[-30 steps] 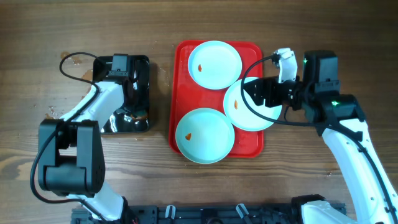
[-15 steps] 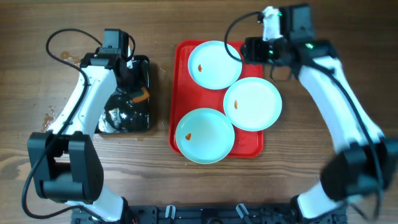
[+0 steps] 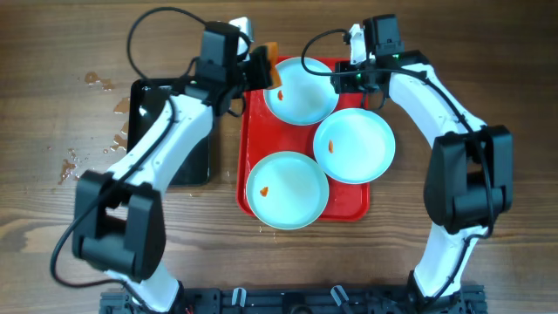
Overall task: Clean dirty plates on tray and stack at the side
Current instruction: 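Carry the sponge with left gripper over the top plate, then scrub the top plate with the sponge while right gripper holds it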
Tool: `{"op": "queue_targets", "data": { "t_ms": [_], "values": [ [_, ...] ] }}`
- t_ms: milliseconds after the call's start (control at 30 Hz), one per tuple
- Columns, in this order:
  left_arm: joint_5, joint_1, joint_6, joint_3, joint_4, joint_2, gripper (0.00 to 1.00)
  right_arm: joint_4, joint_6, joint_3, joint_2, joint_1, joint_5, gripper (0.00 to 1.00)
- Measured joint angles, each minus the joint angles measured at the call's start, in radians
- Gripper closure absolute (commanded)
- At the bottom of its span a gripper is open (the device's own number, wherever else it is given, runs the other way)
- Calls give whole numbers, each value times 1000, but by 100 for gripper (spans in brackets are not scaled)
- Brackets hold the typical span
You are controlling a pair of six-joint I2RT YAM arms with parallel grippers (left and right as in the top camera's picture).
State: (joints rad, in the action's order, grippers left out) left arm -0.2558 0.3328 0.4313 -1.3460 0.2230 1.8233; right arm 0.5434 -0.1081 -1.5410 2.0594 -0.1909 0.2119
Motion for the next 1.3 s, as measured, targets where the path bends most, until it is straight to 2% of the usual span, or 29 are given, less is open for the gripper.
{"op": "queue_targets", "data": {
  "t_ms": [200, 267, 433, 700, 1100, 1300],
  "values": [
    [-2, 11, 111, 0, -118, 83, 96, -28, -36, -1, 72, 0, 0, 66],
    [-2, 11, 132, 0, -132, 91, 96, -28, -53, -1, 86, 0, 0, 73],
    [-2, 18, 149, 0, -150, 138, 96, -15, -71, -1, 90, 0, 0, 79],
    [-2, 28, 151, 0, -172, 183, 96, -9, -77, -1, 120, -19, 0, 95],
    [-1, 43, 152, 0, -141, 222, 96, 0, -77, -1, 126, -24, 4, 95],
    [-5, 106, 224, 0, -91, 228, 96, -2, -78, -1, 126, -24, 4, 95]
  ]
}}
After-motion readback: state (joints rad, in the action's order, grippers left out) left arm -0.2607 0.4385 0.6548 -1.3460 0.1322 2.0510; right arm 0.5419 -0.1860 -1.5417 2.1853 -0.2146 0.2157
